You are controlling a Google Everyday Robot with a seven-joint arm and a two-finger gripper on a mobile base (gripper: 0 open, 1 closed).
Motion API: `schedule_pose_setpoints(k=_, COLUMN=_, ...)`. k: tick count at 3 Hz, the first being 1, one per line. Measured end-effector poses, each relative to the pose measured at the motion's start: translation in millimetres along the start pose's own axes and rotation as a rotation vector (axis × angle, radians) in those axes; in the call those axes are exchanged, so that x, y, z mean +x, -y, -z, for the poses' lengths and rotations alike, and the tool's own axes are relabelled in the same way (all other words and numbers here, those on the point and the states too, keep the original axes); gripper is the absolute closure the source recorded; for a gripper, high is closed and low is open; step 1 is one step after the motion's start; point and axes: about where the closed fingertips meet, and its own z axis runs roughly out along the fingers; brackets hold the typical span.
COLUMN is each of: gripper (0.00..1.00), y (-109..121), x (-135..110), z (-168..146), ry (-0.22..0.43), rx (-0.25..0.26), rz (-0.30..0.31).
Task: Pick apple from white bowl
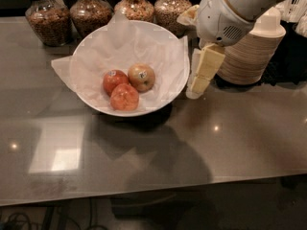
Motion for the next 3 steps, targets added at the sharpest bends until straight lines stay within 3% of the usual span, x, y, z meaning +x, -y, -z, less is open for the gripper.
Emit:
schedule_pose_setpoints(k=2, gripper=0.20, y=14.0, x=-35.1, z=-28.5, ry=0.089, rx=-0.005, rz=0.114)
schedule_pose_setpoints(k=3, gripper=0.20, y=16.0, x=-42.5, z=-38.2, ry=0.129, rx=-0.009, rz=0.142)
